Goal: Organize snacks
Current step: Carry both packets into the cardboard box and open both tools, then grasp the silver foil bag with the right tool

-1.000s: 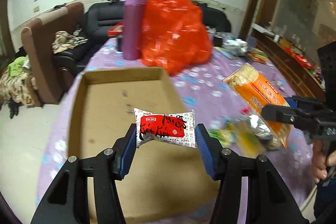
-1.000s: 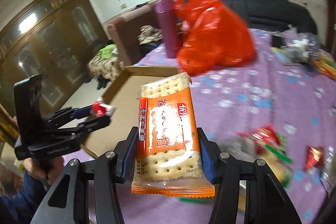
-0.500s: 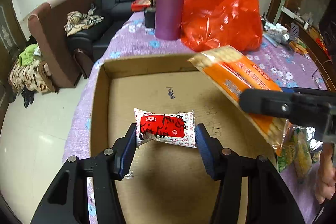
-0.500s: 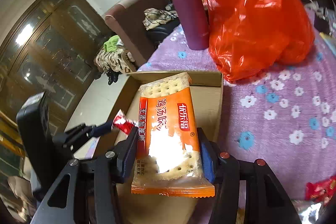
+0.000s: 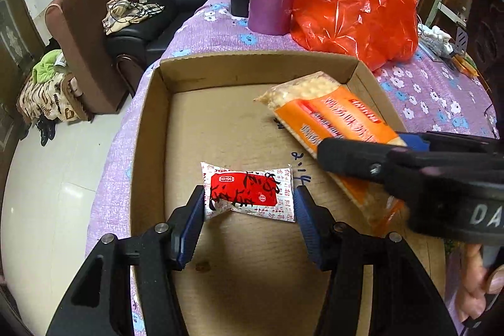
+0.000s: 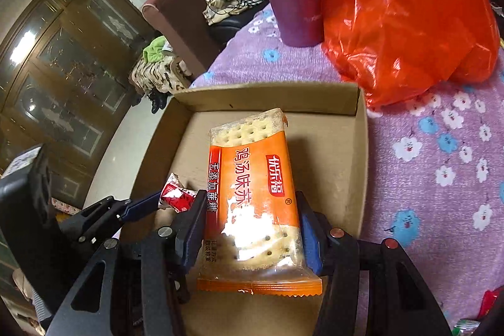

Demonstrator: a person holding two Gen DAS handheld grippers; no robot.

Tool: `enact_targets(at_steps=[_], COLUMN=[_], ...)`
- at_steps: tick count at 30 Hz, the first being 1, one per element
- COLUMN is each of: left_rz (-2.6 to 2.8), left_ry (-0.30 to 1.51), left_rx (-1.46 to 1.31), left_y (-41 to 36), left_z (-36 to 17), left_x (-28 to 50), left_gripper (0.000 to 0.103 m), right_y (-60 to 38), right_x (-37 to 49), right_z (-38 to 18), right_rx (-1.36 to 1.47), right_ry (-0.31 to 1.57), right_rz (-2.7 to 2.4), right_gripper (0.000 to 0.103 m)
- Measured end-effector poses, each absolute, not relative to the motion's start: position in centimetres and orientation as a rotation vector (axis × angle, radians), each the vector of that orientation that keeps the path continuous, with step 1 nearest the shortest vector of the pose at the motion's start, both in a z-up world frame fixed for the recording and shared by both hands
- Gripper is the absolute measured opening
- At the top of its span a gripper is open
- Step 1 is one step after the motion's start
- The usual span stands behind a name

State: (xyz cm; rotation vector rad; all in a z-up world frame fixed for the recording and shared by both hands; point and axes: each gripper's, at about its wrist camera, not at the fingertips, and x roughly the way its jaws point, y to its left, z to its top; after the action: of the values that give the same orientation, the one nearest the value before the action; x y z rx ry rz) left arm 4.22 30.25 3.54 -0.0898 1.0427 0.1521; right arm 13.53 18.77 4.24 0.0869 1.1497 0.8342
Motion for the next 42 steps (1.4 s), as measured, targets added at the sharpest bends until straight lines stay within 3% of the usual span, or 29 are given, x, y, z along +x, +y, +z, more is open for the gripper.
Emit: enact_targets(at_steps=[23, 42], left_rz=[0.157, -0.059], left_ry=[0.973, 0.877], left_rx=[-0.108, -0.057], left_y=[29.4, 17.7], left_z=[6.4, 9.1], left_x=[2.8, -2.0], left_gripper=[0.071, 0.071], right_y=[13.5, -5.9], right_x=[10.2, 5.5], right_z=[7.6, 10.6], right_rx=[0.187, 0.275], right_ry=[1.085, 0.926], right_rz=[0.905, 0.804], right_gripper=[0.059, 0.063])
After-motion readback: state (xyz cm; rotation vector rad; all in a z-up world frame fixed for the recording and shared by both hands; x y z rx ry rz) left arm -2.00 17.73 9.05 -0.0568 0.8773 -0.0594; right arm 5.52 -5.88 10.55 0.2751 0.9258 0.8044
